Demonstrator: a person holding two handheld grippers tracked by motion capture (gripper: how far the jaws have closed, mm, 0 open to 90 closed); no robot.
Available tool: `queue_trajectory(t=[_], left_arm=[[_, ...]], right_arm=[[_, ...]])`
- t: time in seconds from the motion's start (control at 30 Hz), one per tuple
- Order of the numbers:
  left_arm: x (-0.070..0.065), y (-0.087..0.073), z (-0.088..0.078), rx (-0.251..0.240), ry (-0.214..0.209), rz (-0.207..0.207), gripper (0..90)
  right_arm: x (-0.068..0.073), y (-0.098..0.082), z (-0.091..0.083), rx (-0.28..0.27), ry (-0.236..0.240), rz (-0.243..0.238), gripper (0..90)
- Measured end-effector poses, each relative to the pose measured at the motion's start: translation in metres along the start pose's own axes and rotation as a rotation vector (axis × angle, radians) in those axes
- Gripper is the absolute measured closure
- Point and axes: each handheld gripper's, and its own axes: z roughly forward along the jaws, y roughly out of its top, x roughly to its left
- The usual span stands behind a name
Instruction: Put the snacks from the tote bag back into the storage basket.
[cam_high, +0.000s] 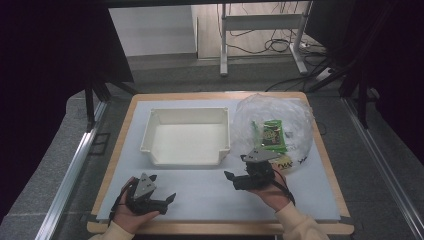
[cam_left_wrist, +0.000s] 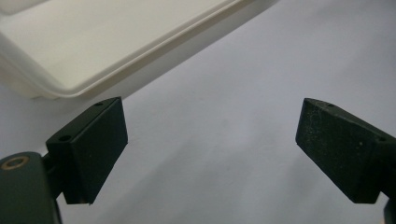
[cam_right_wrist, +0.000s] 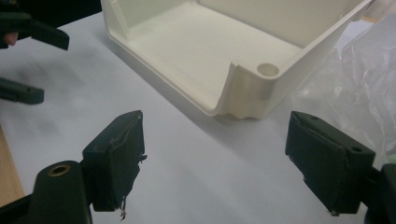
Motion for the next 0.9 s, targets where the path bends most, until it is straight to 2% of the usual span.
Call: queue_trajectory(t=[0.07,0.13,0.23,0.4,0.43,0.5,0.63,0.9], left_arm=[[-0.005,0.001,-0.001,-0.005,-0.012,0.023,9.0],[-0.005,0.001,-0.002,-0.005,-0.017,0.025,8.9],[-0.005,0.001,-0.002,-0.008,-0.021,0.015,9.0],[-0.001,0.001,-0.001,-0.006,-0.021,-0.003,9.1],[-0.001,0.002,0.0,-0.004,-0.02,-0.003,9.1],[-0.001,0.002,0.001,0.0,-0.018,-0.003,9.1],[-0.001,0.003,0.004,0.01,-0.017,-0.001,9.1],[-0.002,0.003,0.006,0.013,-0.01,-0.003,9.1]], right_arm=[[0.0,0.003,0.003,0.005,0.005,0.003,20.9],[0.001,0.006,0.005,0.012,0.0,0.004,21.2],[0.001,0.009,0.006,0.015,0.0,0.007,22.2],[-0.002,0.022,0.006,-0.01,-0.018,0.025,23.1],[-0.006,0.028,0.004,-0.022,-0.009,0.047,23.1],[-0.008,0.03,0.002,-0.028,-0.004,0.054,23.3],[-0.017,0.043,-0.007,-0.055,-0.011,0.052,23.8],[-0.024,0.053,-0.012,-0.05,-0.015,0.031,24.7]])
